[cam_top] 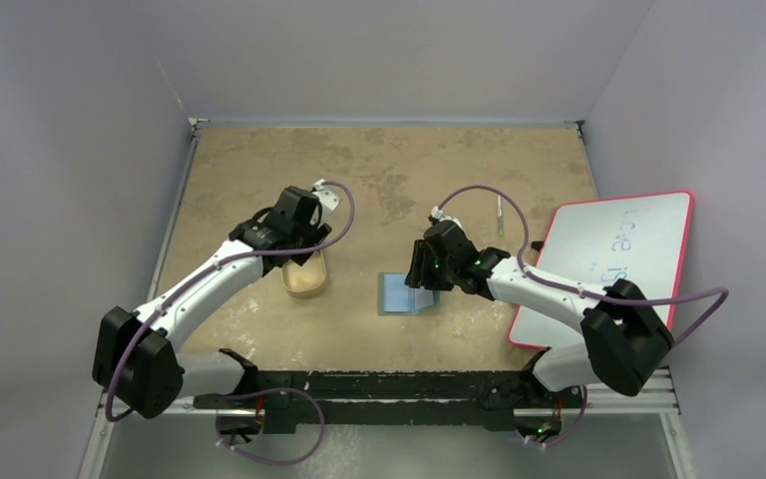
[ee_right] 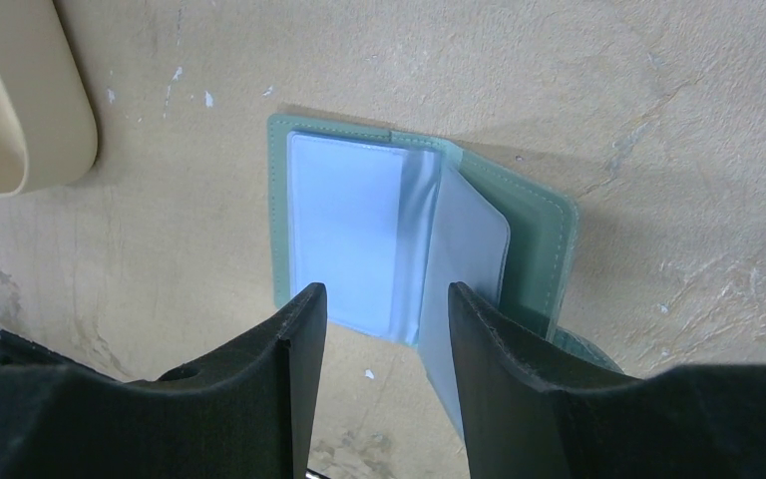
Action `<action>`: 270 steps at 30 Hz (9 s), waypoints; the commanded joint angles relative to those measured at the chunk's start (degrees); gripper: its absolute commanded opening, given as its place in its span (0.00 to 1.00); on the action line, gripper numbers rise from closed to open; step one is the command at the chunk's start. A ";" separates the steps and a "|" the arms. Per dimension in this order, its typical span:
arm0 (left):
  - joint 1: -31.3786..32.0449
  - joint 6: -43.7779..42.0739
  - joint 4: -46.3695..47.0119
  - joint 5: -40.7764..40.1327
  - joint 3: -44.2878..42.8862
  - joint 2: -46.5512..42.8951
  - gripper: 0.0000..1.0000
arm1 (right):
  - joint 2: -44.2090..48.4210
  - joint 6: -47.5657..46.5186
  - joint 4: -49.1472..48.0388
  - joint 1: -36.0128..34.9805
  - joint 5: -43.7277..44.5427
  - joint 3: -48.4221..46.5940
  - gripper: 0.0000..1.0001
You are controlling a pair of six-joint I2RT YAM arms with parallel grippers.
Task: Put the credit cards into the card holder
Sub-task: Pick up the credit card from the storage box, then insert the credit card into the card holder.
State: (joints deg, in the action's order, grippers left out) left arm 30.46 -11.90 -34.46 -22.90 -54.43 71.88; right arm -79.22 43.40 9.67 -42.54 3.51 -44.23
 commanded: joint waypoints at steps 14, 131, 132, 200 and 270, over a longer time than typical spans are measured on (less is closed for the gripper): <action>-2.94 -13.59 8.62 -0.89 -1.59 13.26 0.70 | 1.61 -1.50 -0.66 -0.17 -0.53 0.80 0.51; 12.62 79.11 74.47 41.96 24.40 12.88 0.00 | 23.03 3.26 -17.31 7.24 -22.45 14.45 0.54; 12.75 79.16 75.11 42.04 24.41 13.52 0.00 | 23.66 3.27 -17.58 7.86 -22.93 14.76 0.54; 13.07 70.77 75.50 51.70 24.40 2.22 0.00 | 17.72 -3.19 -40.19 20.59 -60.19 18.00 0.24; 15.12 69.12 60.53 29.58 22.09 16.69 0.51 | 28.60 -1.74 -18.50 20.61 -38.29 18.51 0.00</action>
State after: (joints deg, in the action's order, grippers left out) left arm 45.17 57.91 25.21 6.76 -31.88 88.40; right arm -51.55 42.37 -8.80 -21.85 -35.42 -23.77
